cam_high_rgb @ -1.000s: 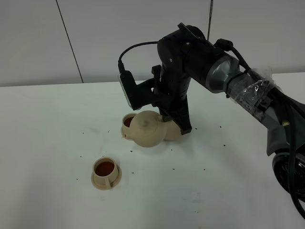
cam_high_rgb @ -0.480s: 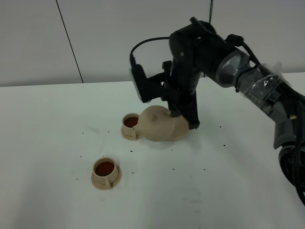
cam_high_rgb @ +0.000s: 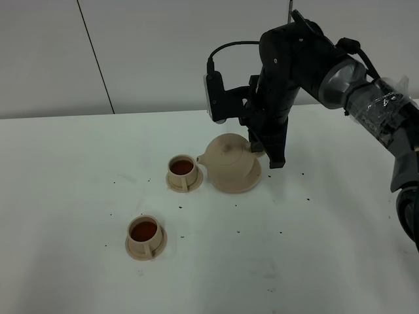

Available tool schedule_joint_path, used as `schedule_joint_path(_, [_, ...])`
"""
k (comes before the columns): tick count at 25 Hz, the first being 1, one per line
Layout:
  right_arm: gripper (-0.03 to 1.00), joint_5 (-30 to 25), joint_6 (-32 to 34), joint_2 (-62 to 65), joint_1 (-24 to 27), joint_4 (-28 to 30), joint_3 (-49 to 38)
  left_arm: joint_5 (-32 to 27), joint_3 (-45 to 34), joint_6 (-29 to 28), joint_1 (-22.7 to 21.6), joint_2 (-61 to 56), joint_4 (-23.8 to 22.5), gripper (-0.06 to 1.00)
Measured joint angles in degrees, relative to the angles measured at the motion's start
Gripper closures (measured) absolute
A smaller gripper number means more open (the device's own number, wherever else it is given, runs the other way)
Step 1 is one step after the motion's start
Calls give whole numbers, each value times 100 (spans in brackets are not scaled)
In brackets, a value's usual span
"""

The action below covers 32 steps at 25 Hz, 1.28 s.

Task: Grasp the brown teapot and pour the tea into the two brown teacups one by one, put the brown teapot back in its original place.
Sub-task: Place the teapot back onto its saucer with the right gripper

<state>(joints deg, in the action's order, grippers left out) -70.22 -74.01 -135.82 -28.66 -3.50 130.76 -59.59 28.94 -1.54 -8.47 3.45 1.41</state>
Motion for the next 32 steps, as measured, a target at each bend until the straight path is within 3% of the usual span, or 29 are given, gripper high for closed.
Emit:
schedule_joint_path(14, [87, 0, 231, -847, 225, -353, 946, 0, 0, 0, 0, 0, 0, 70])
schedule_joint_path(32, [87, 1, 299, -998, 464, -358, 990, 0, 0, 0, 0, 0, 0, 70])
